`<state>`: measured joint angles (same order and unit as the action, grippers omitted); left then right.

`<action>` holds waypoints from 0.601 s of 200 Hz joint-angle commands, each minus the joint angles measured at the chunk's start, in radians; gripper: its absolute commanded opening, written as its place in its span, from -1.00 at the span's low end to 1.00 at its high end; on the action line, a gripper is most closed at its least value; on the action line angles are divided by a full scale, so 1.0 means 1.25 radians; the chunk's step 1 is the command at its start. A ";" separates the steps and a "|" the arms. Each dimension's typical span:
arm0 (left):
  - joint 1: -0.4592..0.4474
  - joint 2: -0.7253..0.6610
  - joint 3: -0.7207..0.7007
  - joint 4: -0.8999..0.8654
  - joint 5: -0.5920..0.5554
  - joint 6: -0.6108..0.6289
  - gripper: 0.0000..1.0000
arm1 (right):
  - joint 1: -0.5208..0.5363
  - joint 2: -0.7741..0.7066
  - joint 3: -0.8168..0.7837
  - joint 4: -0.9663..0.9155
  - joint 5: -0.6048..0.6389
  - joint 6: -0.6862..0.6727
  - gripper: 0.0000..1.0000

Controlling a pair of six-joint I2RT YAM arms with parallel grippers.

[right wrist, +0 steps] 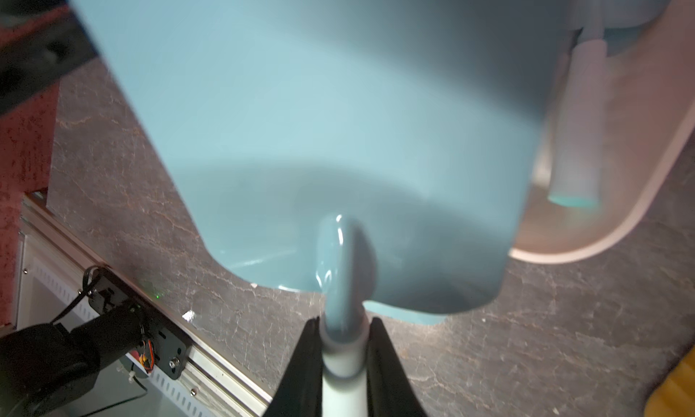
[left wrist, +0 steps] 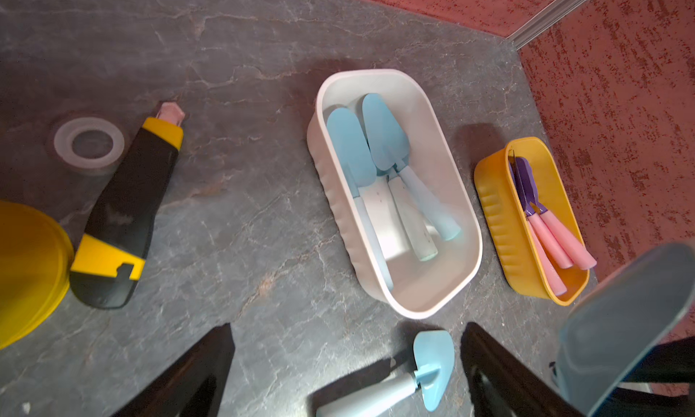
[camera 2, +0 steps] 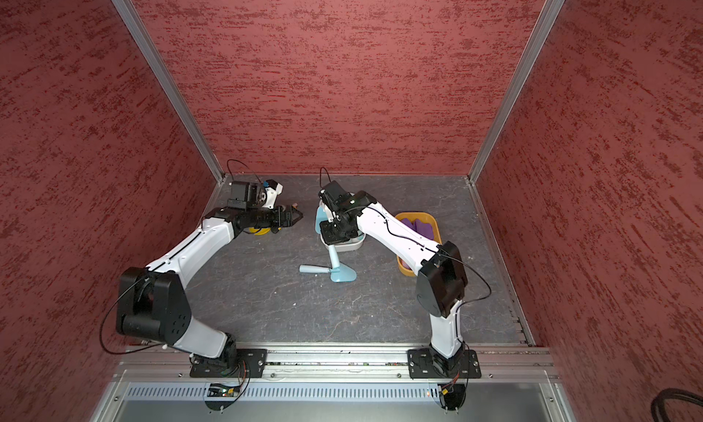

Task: Sort the small shovels by color and place them into the storage box
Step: Place the shovel in the storage box.

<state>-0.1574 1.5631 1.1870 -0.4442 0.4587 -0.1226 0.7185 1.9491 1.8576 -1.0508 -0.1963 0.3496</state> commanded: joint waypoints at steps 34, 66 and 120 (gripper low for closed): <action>-0.010 0.071 0.057 0.040 -0.031 -0.019 0.96 | -0.079 0.167 0.204 -0.048 -0.057 0.001 -1.00; -0.008 0.058 0.036 0.044 -0.052 -0.009 0.98 | -0.118 0.246 0.278 -0.058 -0.102 0.032 -1.00; 0.007 0.041 0.011 0.048 -0.064 -0.015 1.00 | -0.148 0.299 0.286 -0.011 -0.160 0.080 -1.00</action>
<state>-0.1585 1.6440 1.2175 -0.3988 0.3908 -0.1417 0.5381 2.3066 2.1799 -1.0889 -0.3317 0.4187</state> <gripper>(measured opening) 0.996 0.196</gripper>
